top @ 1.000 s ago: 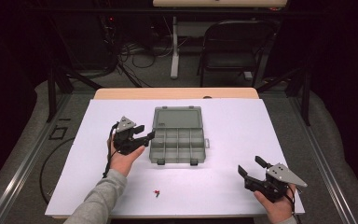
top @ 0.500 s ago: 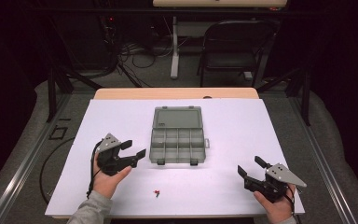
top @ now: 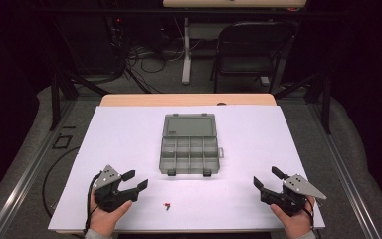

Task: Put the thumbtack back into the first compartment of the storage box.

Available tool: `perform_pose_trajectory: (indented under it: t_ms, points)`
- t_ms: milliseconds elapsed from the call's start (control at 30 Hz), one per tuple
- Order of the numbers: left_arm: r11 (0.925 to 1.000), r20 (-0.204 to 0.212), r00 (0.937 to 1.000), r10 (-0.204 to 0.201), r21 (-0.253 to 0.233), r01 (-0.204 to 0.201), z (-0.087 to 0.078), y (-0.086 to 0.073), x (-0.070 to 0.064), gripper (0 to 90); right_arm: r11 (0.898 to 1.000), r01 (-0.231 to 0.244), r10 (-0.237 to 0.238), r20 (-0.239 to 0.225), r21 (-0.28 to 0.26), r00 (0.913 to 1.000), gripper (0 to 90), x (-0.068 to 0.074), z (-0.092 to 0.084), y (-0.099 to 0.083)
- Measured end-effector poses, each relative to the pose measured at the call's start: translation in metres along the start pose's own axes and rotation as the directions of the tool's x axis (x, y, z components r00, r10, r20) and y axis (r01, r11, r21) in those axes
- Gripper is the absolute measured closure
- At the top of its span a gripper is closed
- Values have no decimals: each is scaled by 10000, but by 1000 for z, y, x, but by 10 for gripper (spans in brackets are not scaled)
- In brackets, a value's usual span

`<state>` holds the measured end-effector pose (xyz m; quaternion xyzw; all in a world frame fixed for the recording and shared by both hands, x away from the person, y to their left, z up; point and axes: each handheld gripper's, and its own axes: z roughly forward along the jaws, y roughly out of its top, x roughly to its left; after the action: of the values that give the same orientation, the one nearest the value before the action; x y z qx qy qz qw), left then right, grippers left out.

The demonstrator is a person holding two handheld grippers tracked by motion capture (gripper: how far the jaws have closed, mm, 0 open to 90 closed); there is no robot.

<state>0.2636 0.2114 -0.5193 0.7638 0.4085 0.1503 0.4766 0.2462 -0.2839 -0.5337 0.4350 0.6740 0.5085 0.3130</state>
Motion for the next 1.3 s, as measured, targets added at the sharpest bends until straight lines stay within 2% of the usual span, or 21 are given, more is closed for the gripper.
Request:
perform_pose_trajectory:
  t_ms: [100,167,300,367,500,600,700,800,867,967,1067,1100,1167,1300]
  points:
    - [9999,74,9999,97,47,-97,1,-3,0,432,10000,17,-17,5,-7,10000,243,0,0,0]
    - [9997,317,9993,187,163,-192,3,-4,-1,501,10000,2,-2,15,26,10000,243,0,0,0]
    - [9969,716,9960,526,546,-566,11,-7,-7,564,10000,11,-11,12,39,10000,243,0,0,0]
    - [9942,998,9924,721,722,-795,14,-8,-11,594,10000,28,-28,16,21,10000,243,0,0,0]
    - [9899,1538,9849,797,1038,-963,25,-11,-19,644,10000,22,-22,-15,32,10000,242,0,0,0]
    - [9821,1893,9758,1092,1308,-1353,32,-12,-25,670,10000,24,-24,-40,42,10000,242,0,1,0]
    - [9755,2202,9680,1202,1547,-1564,37,-14,-29,716,10000,33,-33,-27,30,10000,242,0,0,0]
    - [9741,2280,9666,1168,1633,-1562,39,-15,-30,740,10000,47,-47,12,2,10000,243,0,0,0]
    - [9713,2385,9635,1218,1712,-1651,40,-16,-30,756,10000,45,-45,20,16,10000,243,0,0,0]
    - [9710,2562,9601,1125,1765,-1609,43,-16,-31,769,10000,45,-45,12,15,10000,242,0,1,0]
    - [9661,2700,9566,1099,1972,-1667,46,-18,-32,769,10000,38,-38,-1,38,10000,243,0,1,0]
    - [9641,2658,9577,1103,2057,-1682,47,-19,-33,769,10000,38,-38,-1,38,10000,243,0,1,0]
    - [9592,2707,9559,1138,2206,-1767,50,-20,-33,769,10000,28,-28,-8,37,10000,243,0,1,0]
    - [9561,2798,9531,1152,2289,-1828,52,-21,-34,774,10000,57,-57,-25,36,10000,243,0,1,0]
